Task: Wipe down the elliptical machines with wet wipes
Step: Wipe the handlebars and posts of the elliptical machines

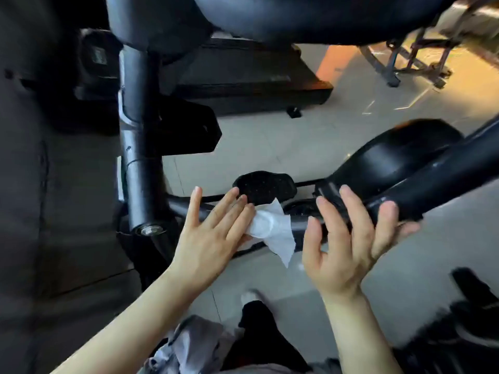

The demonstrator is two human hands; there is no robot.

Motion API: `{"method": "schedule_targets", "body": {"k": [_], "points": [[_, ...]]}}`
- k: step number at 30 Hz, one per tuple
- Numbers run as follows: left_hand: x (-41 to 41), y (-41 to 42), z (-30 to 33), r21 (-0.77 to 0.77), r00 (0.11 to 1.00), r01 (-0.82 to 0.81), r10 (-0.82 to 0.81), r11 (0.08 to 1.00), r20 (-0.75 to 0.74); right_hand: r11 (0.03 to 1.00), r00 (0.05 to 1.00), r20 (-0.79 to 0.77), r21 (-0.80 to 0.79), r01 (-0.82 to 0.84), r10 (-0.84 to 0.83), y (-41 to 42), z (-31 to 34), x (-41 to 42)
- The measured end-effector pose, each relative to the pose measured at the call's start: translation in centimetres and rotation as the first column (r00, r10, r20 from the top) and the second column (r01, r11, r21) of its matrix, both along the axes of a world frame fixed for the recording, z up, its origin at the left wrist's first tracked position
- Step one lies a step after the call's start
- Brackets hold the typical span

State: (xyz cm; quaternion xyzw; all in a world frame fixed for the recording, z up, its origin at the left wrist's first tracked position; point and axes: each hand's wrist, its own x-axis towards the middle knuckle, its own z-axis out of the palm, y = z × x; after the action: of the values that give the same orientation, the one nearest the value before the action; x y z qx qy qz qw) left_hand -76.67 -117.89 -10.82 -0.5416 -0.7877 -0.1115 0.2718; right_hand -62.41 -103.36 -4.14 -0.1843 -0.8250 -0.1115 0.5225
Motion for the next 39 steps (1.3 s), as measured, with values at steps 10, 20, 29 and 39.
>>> {"method": "schedule_targets", "body": {"k": [10,20,29,39], "points": [[-3.3,-2.4,1.7,0.050,0.993,0.055,-0.060,0.997,0.104,0.959,0.870,0.484,-0.280,0.053,0.093,-8.5,-0.5,-2.8],[-6.4,-5.7,2.6,0.120,0.908,-0.141,0.080,0.983,0.411,0.975,0.753,0.641,-0.224,0.001,0.146,-6.3,-1.5,-5.7],[-9.2,-5.9,3.0,0.520,0.521,-0.136,-0.385,0.844,0.762,0.917,0.784,0.592,-0.392,0.076,0.188,-10.6,-3.5,-9.6],[-14.8,-4.0,2.1,0.287,0.691,0.209,-0.349,0.935,0.634,0.914,0.765,0.644,-0.329,0.237,0.033,-10.5,-2.9,-9.7]]}}
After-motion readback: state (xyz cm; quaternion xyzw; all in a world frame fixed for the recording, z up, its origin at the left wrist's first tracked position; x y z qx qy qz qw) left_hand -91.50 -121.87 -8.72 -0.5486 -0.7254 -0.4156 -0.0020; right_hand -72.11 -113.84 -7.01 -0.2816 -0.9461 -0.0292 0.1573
